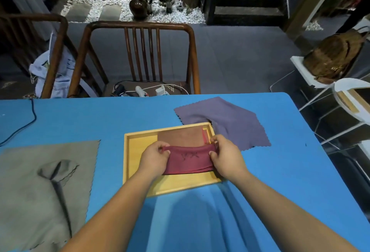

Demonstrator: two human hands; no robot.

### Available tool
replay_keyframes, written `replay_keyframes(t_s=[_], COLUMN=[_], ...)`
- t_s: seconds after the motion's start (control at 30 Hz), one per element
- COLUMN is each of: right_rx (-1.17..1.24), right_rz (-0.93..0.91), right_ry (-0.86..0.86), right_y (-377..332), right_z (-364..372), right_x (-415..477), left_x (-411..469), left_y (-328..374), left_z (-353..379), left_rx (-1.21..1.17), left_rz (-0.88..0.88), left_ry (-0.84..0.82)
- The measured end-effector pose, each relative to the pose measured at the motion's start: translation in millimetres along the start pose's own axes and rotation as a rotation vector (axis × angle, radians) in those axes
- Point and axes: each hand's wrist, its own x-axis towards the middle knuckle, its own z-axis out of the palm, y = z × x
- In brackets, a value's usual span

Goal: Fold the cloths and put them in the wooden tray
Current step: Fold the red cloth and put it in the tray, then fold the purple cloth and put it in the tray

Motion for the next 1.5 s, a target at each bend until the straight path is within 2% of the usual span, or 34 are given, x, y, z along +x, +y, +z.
replay_keyframes(t_s=[0.1, 0.3, 0.47, 0.57, 0.63, 0.73, 0.77, 0.8, 0.87, 0.97, 1.03, 1.2, 1.37, 1.5], right_rx=[-0.284, -0.619, -0.748, -0.811, -0.664, -0.179, -0.062, 0.008, 0.029, -0.008, 0.015, 0.280, 0.482, 0.681], right_rz=[-0.095, -0.165, -0.170, -0.266, -0.253, 0.007, 0.074, 0.111, 0.133, 0.191, 0.160, -0.062, -0.217, -0.202], right_ry=[-0.009, -0.100, -0.088, -0.125, -0.064, 0.159, 0.163, 0.095, -0.052, 0.039, 0.064, 0.099, -0.035, -0.203], right_y=[1.9, -1.0, 5.8, 13.1, 19.4, 34.4, 40.9, 44.2, 43.3, 40.6, 37.8, -14.2, -73.0, -95.4], right_z=[9.9, 14.9, 21.5, 24.4, 19.7, -4.3, -11.6, -17.5, -20.4, -19.5, -28.2, -90.8, -169.4, -195.1], right_x=[1.9, 6.4, 8.8, 7.0, 9.2, 28.2, 38.4, 47.8, 62.3, 72.3, 70.2, 33.1, -59.2, -113.3], left_x=[6.2, -8.1, -18.6, -20.8, -22.3, -30.9, -37.2, -44.9, -60.5, -80.2, -89.6, -98.9, -109.8, -135.7], left_y=[-5.9, -10.5, -9.6, -10.2, -9.3, -7.7, -7.9, -8.3, -10.9, -15.3, -14.6, 22.0, 91.2, 99.5], left_z=[7.7, 16.7, 19.2, 17.9, 15.2, 9.6, 7.1, 4.7, -0.7, -8.9, -12.9, -22.8, -17.1, -16.9], left_rx=[0.135, 0.374, 0.440, 0.468, 0.508, 0.657, 0.684, 0.694, 0.684, 0.648, 0.634, 0.488, 0.399, 0.225], left_rz=[0.032, 0.108, 0.078, 0.049, 0.040, 0.061, 0.075, 0.092, 0.130, 0.166, 0.195, 0.390, 0.685, 0.702], left_ry=[0.080, 0.098, 0.157, 0.129, 0.103, 0.103, 0.117, 0.131, 0.157, 0.190, 0.187, 0.177, 0.028, -0.159])
